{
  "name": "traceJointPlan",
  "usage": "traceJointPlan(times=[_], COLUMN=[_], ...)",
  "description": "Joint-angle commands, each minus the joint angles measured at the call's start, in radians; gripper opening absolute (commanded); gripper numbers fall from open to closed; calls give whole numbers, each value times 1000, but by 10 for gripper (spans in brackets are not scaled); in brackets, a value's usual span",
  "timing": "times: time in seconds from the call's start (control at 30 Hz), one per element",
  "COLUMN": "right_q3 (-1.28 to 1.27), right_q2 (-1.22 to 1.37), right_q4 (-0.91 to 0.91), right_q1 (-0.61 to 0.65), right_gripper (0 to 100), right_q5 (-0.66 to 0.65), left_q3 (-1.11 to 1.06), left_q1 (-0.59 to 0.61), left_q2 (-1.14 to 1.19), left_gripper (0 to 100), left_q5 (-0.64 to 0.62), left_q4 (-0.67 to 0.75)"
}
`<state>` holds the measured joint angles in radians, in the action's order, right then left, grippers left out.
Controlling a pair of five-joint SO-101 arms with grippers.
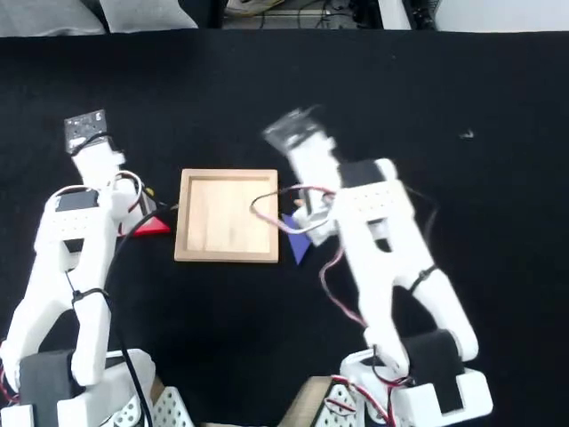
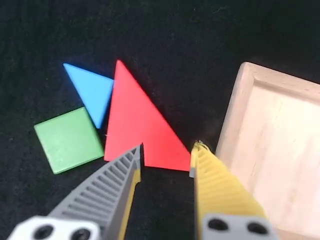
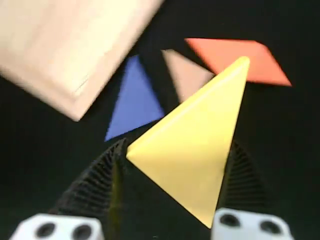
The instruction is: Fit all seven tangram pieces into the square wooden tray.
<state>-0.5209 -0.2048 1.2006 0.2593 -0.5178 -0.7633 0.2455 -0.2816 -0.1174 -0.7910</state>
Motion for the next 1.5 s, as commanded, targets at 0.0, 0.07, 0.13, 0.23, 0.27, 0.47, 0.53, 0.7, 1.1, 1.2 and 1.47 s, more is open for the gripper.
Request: traceJointPlan(times=[0.0,0.07,0.13,0.23,0.27,0.47,0.53,0.7,1.1,1.2,1.47], right_q3=[2,2,2,2,5,51,51,48,45,59,288], right_q2=[-56,-56,-56,-56,-56,-47,-47,-47,1,87,340], right_q4=[-2,-2,-2,-2,-3,-43,-100,-198,-376,-465,-308], right_q1=[86,115,127,133,137,264,299,313,316,318,318], right_gripper=[181,181,181,181,181,181,181,181,184,181,181], right_q5=[-78,-77,-77,-8,46,402,482,681,882,884,884], left_q3=[8,-2,-15,-22,-22,-19,-22,-24,-19,-19,-16], left_q1=[56,76,84,79,77,85,85,93,102,102,102], left_q2=[-11,-11,-11,-11,-11,-12,-12,-12,-12,-12,-12], left_gripper=[166,166,166,166,166,166,166,166,166,166,166], left_q5=[-11,-11,-11,-11,-11,-11,-11,-11,-12,-12,-12], left_q4=[44,80,107,117,117,118,118,118,120,120,120])
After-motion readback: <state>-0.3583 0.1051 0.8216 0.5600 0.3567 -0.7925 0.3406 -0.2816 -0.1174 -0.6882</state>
